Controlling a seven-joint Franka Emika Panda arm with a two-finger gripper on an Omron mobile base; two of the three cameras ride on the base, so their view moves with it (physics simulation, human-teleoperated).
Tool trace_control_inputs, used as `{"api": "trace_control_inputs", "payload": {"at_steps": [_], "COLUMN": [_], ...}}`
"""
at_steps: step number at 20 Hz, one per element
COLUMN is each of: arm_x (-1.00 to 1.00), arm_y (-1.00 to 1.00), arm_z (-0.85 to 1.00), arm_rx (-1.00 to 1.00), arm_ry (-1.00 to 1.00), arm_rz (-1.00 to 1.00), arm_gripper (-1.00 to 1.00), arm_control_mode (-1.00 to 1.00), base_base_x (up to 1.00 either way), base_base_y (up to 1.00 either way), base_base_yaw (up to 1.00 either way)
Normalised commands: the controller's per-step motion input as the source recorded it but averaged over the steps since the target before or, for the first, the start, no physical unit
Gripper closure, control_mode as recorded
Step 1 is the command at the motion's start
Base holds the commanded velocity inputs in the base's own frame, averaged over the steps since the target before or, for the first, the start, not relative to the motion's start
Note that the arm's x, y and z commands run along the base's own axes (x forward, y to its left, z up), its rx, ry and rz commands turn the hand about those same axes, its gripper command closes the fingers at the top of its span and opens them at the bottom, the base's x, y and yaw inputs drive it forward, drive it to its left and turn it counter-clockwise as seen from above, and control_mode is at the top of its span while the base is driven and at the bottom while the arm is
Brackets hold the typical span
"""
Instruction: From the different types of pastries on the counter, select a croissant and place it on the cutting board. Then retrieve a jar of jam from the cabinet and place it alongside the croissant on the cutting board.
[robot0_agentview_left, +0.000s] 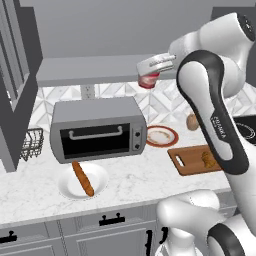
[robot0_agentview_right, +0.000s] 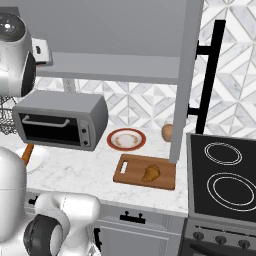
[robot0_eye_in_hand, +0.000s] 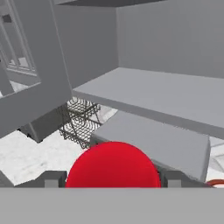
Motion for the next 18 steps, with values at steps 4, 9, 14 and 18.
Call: {"api": "trace_control_inputs", "payload": {"at_steps": [4,9,14,18], "arm_x": [-0.31,-0.03,0.00,0.07], "arm_y": [-0.82,-0.81,-0.76,-0.76], "arm_z": [-0.41,-0.78,-0.78,-0.74], "arm_rx": [-0.07,-0.03,0.01,0.04], "arm_ry": [0.07,0.23,0.22,0.18], "arm_rz": [-0.01,-0.13,-0.19,-0.19], "arm_gripper": [1.00,1.00,1.00,1.00], "arm_control_mode": [-1.00,-1.00,-1.00,-1.00], "base_base_x": [0.00,0.00,0.00,0.00], "base_base_y": [0.00,0.00,0.00,0.00], "base_base_yaw": [0.00,0.00,0.00,0.00]}}
